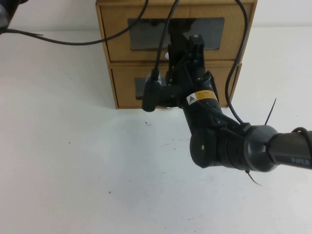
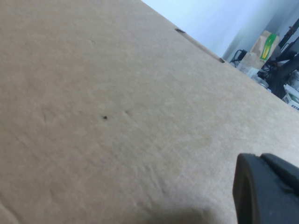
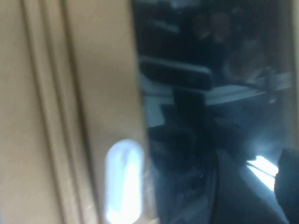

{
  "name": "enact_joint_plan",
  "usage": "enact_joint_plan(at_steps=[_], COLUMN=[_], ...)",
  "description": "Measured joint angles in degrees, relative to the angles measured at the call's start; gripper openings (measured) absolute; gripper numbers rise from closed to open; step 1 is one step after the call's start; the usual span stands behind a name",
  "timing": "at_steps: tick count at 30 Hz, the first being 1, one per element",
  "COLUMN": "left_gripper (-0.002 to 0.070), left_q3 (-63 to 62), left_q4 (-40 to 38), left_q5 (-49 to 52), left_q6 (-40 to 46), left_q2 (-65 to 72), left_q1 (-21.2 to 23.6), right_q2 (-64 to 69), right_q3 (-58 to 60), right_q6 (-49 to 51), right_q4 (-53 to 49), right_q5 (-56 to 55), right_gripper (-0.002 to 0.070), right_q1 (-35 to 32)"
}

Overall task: Open the shoe box
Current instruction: 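Pull the top drawer of the cardboard box fully open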

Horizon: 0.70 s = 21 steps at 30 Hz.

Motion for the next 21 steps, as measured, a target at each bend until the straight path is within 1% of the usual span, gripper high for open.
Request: enact_joint_plan(at_steps=[6,11,16,21], left_gripper=[-0.0006,-0.0006,-0.0006,-0.0006], left_q3=[0.00,0.00,0.00,0.00], left_q4=[0.00,0.00,0.00,0.00], left_q5=[0.00,0.00,0.04,0.13], left_q6=[0.00,0.00,0.00,0.00], left_q2=[0.00,0.00,0.00,0.00], left_q1=[0.00,0.00,0.00,0.00], right_q2=[-2.79,-2.93,-2.93,-2.93], right_q3=[2.01,2.66,2.66,2.66], right_q6=[-2.09,-2.94,-3.03,-1.84], right_q4=[6.75,11.71,11.94,11.51], right_q5=[0.42,6.46,8.92,10.92], right_gripper=[0.0213,0.0213,0.0213,0.0226], right_q1=[3.57,3.92,3.80,1.94])
